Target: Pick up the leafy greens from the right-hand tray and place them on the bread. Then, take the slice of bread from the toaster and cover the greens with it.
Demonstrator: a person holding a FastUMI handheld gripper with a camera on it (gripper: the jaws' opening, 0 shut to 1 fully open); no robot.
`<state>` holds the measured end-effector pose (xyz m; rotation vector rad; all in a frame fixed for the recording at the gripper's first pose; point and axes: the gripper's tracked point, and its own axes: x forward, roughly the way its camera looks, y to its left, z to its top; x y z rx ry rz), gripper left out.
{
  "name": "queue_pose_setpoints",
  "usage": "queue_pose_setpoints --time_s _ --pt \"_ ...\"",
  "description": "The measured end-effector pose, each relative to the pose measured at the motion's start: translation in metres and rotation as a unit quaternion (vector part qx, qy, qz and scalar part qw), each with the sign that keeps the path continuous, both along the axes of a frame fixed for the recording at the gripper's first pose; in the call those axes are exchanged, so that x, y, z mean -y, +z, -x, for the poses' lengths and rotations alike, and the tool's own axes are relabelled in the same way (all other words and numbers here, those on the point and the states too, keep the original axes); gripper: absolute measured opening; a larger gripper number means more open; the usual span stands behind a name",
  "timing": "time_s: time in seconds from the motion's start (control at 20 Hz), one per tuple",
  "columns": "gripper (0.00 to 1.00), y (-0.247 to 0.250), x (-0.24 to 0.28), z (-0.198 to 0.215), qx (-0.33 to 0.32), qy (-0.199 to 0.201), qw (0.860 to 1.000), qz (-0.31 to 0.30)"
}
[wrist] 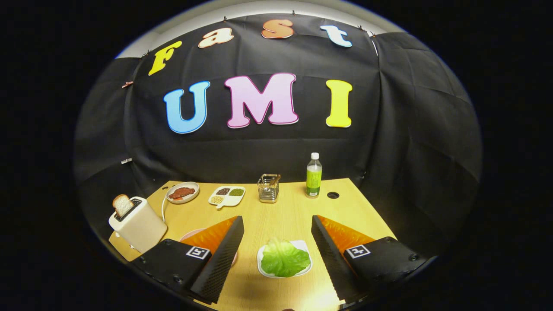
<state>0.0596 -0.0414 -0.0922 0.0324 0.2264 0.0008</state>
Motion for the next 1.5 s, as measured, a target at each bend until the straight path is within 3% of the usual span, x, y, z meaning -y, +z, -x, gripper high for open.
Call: queue_pose_setpoints --time_s 0.4,0.75,1.3,1.45,1.5 --pt "1.00 -0.101 0.020 -0.045 -0.105 -0.011 0.994 -0.003" --pt "1.00 -0.179 0.016 -0.061 -0.184 0.006 0.983 0.010" --pt "0.99 -0.236 0.017 -0.082 -0.238 0.034 0.970 0.018" --pt "0.88 -0.240 0.025 -0.082 -0.241 0.026 0.970 0.035" --pt "0.76 -0.240 0.023 -0.084 -0.237 0.027 0.970 0.039"
